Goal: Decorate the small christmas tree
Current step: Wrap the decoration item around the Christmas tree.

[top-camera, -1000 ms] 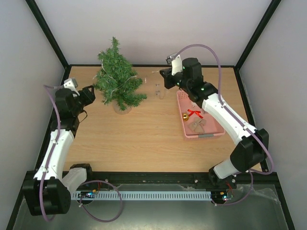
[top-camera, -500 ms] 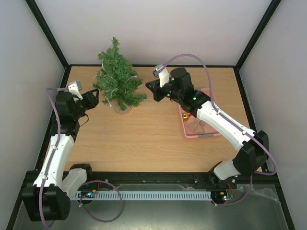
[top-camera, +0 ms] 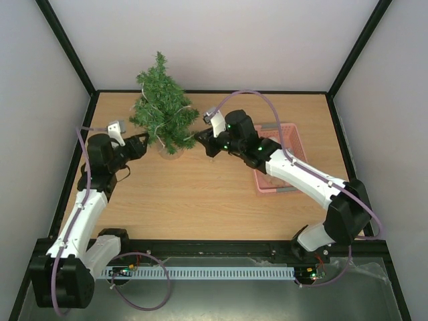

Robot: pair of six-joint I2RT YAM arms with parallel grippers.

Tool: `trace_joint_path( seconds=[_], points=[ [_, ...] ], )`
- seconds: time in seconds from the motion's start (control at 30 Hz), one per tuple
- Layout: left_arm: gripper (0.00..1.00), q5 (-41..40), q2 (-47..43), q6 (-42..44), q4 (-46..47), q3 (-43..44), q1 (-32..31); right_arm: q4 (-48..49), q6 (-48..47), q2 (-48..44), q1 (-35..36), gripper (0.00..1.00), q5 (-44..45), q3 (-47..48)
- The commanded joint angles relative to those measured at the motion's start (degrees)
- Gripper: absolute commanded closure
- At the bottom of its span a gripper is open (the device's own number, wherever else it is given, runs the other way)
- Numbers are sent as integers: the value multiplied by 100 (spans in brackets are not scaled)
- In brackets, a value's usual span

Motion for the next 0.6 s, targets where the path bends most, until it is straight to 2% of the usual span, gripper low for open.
trace_joint_path(
  seconds=[0.0,0.1,0.57],
  points=[
    [48,307,-35,-254,401,-295,-7,380,227,-53,117,98,78,-298],
    [49,538,-23,-402,413,-344,-8,473,269,-168,114,98,89,-510],
    [53,606,-409,-621,333,-361,-69,1377,973,2,211,98,-126,-1195]
  ],
)
